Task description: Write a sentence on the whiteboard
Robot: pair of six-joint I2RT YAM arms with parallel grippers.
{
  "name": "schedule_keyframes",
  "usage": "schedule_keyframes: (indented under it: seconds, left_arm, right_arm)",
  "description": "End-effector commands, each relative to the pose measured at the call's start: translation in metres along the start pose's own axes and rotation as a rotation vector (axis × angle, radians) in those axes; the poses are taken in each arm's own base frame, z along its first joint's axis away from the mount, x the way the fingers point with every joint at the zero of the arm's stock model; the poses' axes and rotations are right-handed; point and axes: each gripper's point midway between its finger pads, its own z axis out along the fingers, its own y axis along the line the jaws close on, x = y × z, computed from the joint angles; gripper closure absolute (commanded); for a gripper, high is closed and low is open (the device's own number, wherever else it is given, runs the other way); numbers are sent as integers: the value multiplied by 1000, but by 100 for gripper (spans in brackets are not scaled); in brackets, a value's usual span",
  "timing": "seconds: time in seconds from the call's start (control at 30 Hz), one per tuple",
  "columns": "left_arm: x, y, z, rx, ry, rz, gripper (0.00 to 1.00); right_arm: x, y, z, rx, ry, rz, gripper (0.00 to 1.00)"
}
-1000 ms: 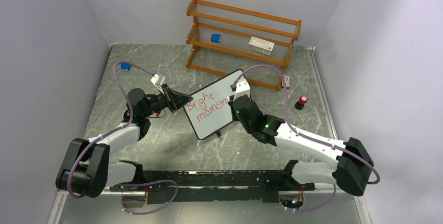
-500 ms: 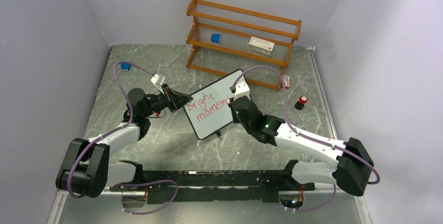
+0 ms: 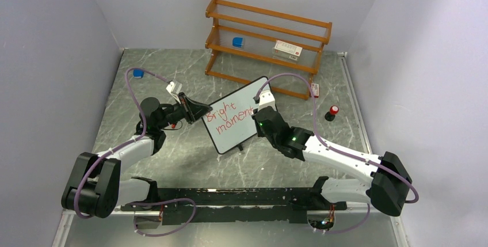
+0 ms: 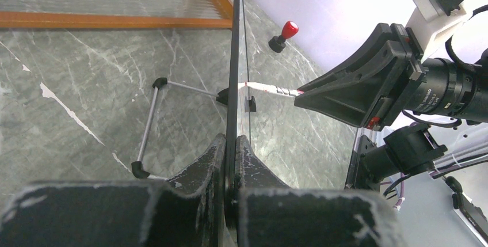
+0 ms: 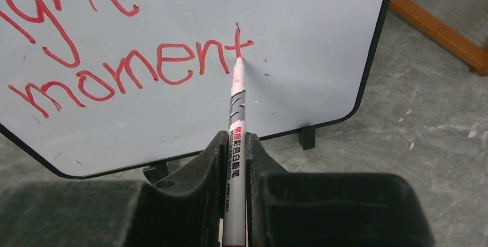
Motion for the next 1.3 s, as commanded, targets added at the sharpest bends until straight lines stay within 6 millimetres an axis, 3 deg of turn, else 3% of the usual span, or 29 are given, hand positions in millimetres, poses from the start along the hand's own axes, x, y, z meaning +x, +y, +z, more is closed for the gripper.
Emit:
schedule_keyframes:
  seconds: [0.0, 0.3, 0.77, 1.27]
  left_arm:
    - [1, -2, 2, 14, 18, 35, 95]
    - [2, -2, 2, 14, 19, 32, 95]
    - [3, -1, 2, 12, 23, 31, 95]
    - [2, -1, 3, 15, 22, 32, 95]
  right_arm:
    - [14, -4, -2, 0, 42, -2, 100]
    - [10, -13, 0, 58, 25, -6, 100]
    - [-21, -26, -6, 90, -97, 62, 100]
    - [-22, -24, 5, 49, -84, 80, 100]
